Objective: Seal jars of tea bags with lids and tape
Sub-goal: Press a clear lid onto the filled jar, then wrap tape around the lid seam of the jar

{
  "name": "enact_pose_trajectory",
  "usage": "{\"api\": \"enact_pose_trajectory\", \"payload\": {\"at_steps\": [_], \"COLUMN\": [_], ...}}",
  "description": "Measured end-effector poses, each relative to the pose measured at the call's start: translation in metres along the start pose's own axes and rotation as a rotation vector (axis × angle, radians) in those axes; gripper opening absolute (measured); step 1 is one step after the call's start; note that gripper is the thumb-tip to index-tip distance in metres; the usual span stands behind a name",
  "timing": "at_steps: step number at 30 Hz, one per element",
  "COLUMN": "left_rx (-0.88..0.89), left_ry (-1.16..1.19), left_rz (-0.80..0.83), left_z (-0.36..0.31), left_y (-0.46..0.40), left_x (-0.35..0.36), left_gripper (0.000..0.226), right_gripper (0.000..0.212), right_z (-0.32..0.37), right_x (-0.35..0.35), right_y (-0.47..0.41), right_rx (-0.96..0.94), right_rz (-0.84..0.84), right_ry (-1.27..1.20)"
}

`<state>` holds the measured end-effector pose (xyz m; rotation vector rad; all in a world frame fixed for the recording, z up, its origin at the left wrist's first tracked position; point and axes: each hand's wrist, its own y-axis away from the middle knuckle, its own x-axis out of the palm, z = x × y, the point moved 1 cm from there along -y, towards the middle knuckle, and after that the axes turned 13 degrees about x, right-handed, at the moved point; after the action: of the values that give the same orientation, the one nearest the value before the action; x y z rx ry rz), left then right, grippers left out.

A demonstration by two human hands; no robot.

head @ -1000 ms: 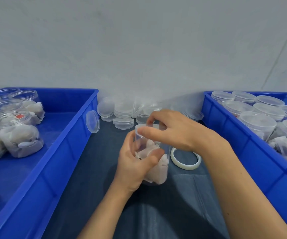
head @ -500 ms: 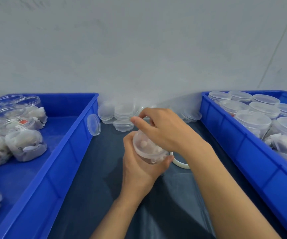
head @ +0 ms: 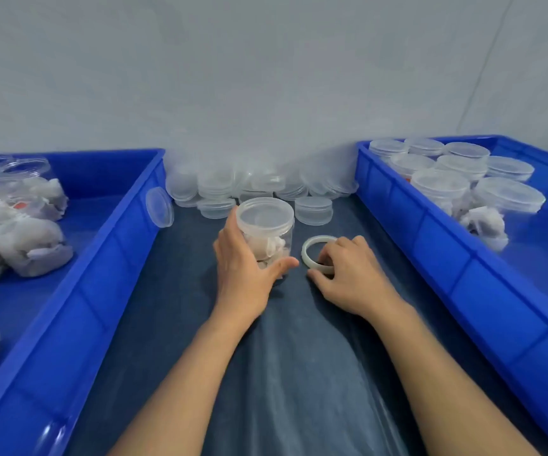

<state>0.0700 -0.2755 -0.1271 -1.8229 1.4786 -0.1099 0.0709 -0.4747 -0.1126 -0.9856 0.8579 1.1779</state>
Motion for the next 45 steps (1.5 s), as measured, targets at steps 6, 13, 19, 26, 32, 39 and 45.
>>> {"api": "enact_pose_trajectory", "payload": {"at_steps": [6,13,19,26,32,39,45], "left_rx": [-0.099,-0.088,0.193,0.453,0.403,0.167,0.078], "left_ry": [-0.277,-0.2,-0.292,-0.153,-0.097,0.194,0.251], "left_rz": [-0.065,-0.147,-0.39,-0.327,-0.34,-0.25,-0.187], "left_z": [0.007,0.0,-0.03,-0.04,-0.042,-0.046,-0.045], "left_y": [-0.003,-0.002,0.001,0.003,0.003,-0.003,-0.007], "left_x": [-0.003,-0.005,-0.008,-0.005,-0.009,-0.015,-0.019], "left_gripper": [0.129,0.124,0.076,0.027,0.017,0.009,0.022], "right_gripper": [0.025,0.017,0.014,0.009,0.017,0.016,0.019], "right_z": [0.002,0.02,0.032,0.038,0.04,0.037,0.038], "right_x": [0.004,0.003,-0.004,-0.006,-0.008,-0.014,-0.016], "right_y": [-0.001,0.007,0.021,0.03,0.03,0.03,0.032], "right_rx": [-0.06,-0.116,-0.232,-0.349,-0.406,-0.421,-0.446], "right_rz": [-0.172,-0.085,-0.119,-0.197,-0.262,-0.274,-0.276], "right_ry": [-0.004,-0.576,-0.762,-0.655,-0.554,-0.5,-0.491]}}
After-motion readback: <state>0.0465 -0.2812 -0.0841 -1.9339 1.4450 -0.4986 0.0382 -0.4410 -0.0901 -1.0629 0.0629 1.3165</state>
